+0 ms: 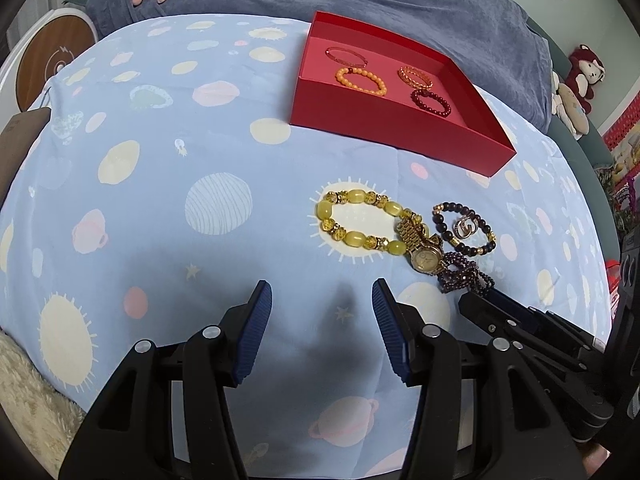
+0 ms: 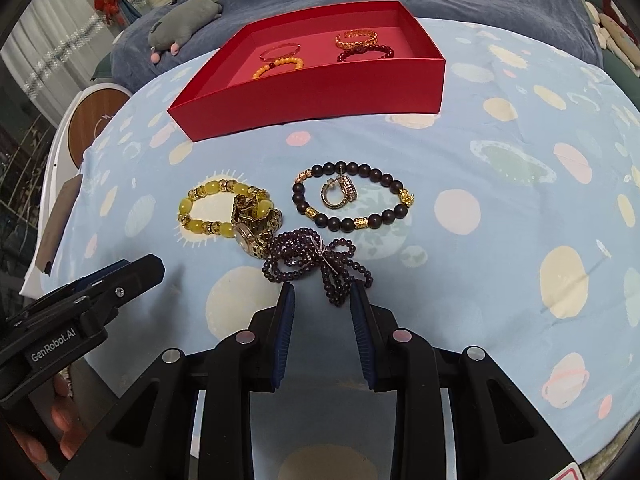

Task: Organize jewelry
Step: 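Grasp the yellow bead bracelet with the left tool while the right tool grasps the garnet bow bracelet, then lift both bracelets and carry them with both tools over the red box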

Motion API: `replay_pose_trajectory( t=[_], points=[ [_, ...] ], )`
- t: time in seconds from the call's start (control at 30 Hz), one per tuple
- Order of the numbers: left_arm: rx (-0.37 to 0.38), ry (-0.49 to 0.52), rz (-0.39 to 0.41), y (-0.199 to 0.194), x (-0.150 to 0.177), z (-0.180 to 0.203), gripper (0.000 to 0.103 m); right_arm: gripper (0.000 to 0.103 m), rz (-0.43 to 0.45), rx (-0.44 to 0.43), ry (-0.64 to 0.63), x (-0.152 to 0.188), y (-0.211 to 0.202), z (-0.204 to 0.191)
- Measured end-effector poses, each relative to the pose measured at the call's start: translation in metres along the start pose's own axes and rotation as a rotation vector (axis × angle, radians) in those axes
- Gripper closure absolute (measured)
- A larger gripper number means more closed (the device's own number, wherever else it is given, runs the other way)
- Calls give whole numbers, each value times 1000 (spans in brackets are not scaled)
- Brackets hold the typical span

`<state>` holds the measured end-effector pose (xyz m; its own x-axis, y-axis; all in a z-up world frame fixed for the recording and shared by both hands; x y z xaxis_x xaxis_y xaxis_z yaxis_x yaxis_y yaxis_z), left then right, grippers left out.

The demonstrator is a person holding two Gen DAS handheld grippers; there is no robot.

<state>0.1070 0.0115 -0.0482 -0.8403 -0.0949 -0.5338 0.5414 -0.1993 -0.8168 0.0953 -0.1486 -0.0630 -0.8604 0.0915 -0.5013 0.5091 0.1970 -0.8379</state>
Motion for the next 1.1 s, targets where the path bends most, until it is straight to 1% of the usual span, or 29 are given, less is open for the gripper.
replay_pose_trajectory(
  t=[0.07, 0.1, 0.13, 0.17, 0.47, 0.63, 0.73, 0.77, 0.8, 0.93, 0.97, 1.0, 1.1],
  points=[
    [2, -5, -2, 1, 0, 0, 53, 78, 3, 4, 4, -1, 0, 1],
    [3, -9, -4, 2, 0, -1, 53, 85, 4, 3, 7, -2, 0, 1],
    [4, -12, -4, 2, 0, -1, 53, 95, 4, 1, 15, -3, 1, 3],
    [4, -15, -3, 2, -1, -1, 53, 96, 4, -4, 22, -4, 1, 4],
    [-3, -35, 20, 10, -22, -4, 53, 97, 53, -19, 75, -8, -19, 16],
    [-10, -9, 29, 24, -37, 2, 54, 97, 62, -27, 103, -8, -27, 22],
    [-19, 8, 23, 34, -41, 4, 60, 97, 64, -30, 109, -9, -29, 24],
    [-23, 15, 16, 38, -42, 5, 64, 97, 64, -32, 110, -9, -29, 24],
    [-21, 23, 10, 41, -41, 6, 71, 97, 63, -33, 111, -9, -29, 24],
    [-36, 51, 8, 46, -40, 9, 83, 97, 63, -39, 113, -11, -29, 24],
    [-32, 54, 5, 47, -39, 9, 92, 97, 65, -41, 113, -11, -30, 23],
    [-31, 57, 3, 47, -39, 10, 93, 97, 68, -44, 114, -12, -32, 23],
    [-13, 50, 0, 46, -40, 10, 93, 97, 79, -52, 112, -15, -37, 21]
  ],
)
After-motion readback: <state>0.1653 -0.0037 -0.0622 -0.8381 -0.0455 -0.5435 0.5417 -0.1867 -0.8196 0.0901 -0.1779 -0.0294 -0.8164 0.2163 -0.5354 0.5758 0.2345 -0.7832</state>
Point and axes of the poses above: each gripper's, at about its wrist camera, not at the fingertips, and y roughly the way its jaws point, z to its right, x to its underside, the point moved 4 cm from there along y, roughly the way its jaws point, and after that the axes turned 6 degrees about z, right-handed, at the moved point
